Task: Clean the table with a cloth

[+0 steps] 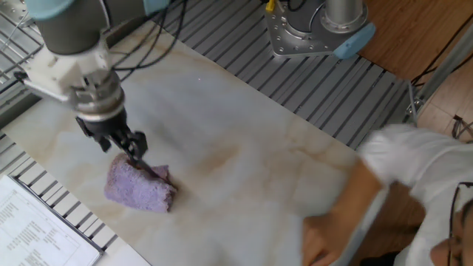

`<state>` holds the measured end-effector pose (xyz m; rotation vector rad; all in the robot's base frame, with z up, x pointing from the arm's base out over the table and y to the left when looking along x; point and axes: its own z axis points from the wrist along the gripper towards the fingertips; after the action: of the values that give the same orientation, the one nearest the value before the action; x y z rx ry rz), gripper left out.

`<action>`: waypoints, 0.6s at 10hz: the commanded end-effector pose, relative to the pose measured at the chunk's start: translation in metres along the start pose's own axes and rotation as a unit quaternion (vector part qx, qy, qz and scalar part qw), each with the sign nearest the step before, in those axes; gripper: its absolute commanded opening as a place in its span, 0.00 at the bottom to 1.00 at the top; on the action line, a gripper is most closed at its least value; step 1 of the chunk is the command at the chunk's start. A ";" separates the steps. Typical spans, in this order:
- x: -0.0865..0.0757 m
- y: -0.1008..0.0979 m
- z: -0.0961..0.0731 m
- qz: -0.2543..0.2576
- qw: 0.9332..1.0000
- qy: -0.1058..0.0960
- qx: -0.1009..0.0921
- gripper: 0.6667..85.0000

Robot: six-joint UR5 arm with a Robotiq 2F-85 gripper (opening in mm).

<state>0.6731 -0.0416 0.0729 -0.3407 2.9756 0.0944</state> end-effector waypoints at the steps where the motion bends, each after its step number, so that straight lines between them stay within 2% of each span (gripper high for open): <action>1: -0.034 0.003 0.006 -0.065 0.997 -0.022 0.036 1.00; 2: -0.046 0.006 0.017 -0.078 0.996 -0.031 0.037 1.00; 4: -0.055 0.019 0.031 -0.085 0.995 -0.051 0.014 1.00; 5: -0.059 0.029 0.040 -0.075 0.995 -0.062 -0.008 1.00; 6: -0.060 0.028 0.046 -0.073 0.995 -0.065 -0.012 1.00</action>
<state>0.7191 -0.0113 0.0499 -0.5313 2.8528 0.0671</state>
